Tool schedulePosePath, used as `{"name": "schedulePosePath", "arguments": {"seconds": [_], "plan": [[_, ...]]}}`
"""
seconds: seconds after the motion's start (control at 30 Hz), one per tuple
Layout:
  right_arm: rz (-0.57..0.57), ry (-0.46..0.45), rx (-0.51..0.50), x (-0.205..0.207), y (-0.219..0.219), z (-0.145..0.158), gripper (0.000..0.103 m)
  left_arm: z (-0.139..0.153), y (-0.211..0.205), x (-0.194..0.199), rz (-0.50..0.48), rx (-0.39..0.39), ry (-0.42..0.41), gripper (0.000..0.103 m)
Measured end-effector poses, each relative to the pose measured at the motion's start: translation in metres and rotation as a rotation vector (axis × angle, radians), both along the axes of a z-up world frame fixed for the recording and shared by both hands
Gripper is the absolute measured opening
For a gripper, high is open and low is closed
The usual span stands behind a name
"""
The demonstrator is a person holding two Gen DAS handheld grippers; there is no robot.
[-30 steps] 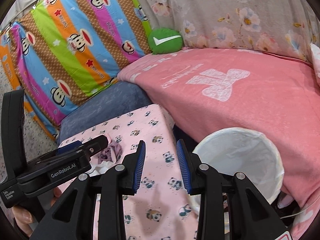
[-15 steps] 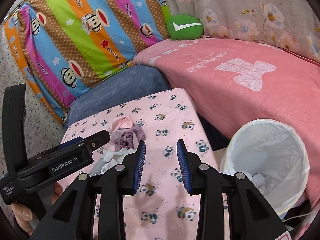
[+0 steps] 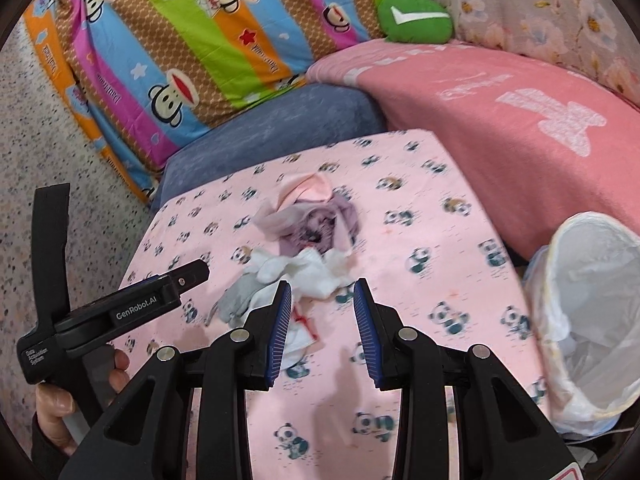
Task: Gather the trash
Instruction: 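Grasp the grey sock with the left tool while the right tool grasps a white sock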
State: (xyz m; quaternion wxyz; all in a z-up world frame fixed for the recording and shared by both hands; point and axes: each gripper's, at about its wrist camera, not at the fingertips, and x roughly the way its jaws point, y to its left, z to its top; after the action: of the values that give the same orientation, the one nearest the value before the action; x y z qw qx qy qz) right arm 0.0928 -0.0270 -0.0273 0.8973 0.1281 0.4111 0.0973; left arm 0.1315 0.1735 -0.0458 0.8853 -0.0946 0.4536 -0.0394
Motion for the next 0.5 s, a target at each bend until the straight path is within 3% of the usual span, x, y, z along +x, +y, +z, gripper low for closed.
{"name": "schedulePosePath", "arguments": {"seconds": [0.23, 0.5], "plan": [[0.051, 0.052, -0.008, 0.016, 0.037, -0.024, 0.034, -0.013, 0.019, 0.001, 0.014, -0.003, 0.029, 0.074], [0.054, 0.101, -0.010, 0.035, 0.049, -0.045, 0.034, -0.028, 0.020, 0.007, -0.027, -0.112, 0.080, 0.074]]}}
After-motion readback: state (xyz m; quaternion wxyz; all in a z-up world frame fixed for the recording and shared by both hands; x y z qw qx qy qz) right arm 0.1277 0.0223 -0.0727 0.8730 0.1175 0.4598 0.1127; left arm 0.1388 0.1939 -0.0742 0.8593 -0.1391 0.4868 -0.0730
